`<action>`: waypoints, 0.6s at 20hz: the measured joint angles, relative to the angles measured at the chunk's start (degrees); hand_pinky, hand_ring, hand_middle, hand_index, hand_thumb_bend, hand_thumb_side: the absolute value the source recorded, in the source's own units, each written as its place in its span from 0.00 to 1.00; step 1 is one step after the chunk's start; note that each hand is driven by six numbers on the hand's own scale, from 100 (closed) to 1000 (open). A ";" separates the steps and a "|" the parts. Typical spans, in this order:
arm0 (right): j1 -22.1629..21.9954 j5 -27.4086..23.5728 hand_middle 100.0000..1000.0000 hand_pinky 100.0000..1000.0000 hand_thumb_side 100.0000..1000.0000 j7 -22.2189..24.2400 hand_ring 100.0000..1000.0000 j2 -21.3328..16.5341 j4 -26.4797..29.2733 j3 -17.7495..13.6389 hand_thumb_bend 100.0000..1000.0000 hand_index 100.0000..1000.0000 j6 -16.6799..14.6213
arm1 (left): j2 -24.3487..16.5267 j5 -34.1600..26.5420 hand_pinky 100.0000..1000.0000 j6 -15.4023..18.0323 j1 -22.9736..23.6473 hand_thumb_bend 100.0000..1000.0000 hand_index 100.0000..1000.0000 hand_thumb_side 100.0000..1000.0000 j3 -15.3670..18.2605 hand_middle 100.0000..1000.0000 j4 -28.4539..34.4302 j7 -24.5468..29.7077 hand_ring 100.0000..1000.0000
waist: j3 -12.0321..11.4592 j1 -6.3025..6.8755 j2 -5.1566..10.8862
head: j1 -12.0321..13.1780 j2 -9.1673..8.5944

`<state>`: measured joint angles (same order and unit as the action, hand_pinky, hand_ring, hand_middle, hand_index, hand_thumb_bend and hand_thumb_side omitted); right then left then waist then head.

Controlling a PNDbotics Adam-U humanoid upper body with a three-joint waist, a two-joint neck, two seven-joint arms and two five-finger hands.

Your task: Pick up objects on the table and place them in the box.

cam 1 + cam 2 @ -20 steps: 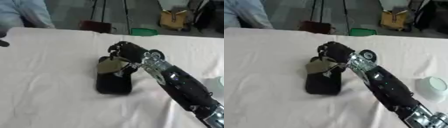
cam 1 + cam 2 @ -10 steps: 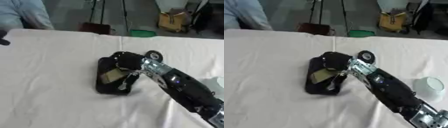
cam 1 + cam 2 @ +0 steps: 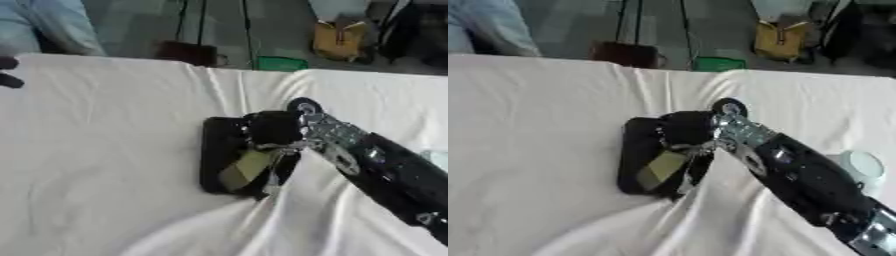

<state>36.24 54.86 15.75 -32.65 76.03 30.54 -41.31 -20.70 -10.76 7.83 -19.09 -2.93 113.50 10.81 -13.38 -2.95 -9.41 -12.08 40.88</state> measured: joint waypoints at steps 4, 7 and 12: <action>-0.65 -2.58 0.90 0.80 0.66 3.42 0.81 -0.40 1.27 -1.49 0.63 0.95 -0.23 | -0.01 0.00 0.61 0.00 0.05 0.10 0.88 0.99 0.01 0.73 0.00 0.00 0.69 | 0.45 0.01 -0.12 | 0.23 -0.01; -0.88 -4.67 0.90 0.80 0.66 6.05 0.81 -0.41 2.65 -2.14 0.63 0.95 1.51 | -0.10 0.00 0.61 0.03 0.05 0.10 0.88 0.99 0.01 0.73 0.00 0.03 0.69 | 0.46 0.04 -0.23 | 0.38 -0.03; -0.02 -8.46 0.85 0.75 0.61 9.10 0.76 -0.26 5.50 -2.88 0.55 0.95 4.89 | -0.41 0.00 0.61 0.09 0.10 0.10 0.88 0.99 0.01 0.73 0.00 0.09 0.69 | 0.58 0.27 -0.23 | 0.39 -0.11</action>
<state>36.22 46.41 24.85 -32.91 81.52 27.66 -36.42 -21.11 -10.75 7.92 -18.99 -2.92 113.50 10.90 -12.80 -2.67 -9.64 -11.69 40.77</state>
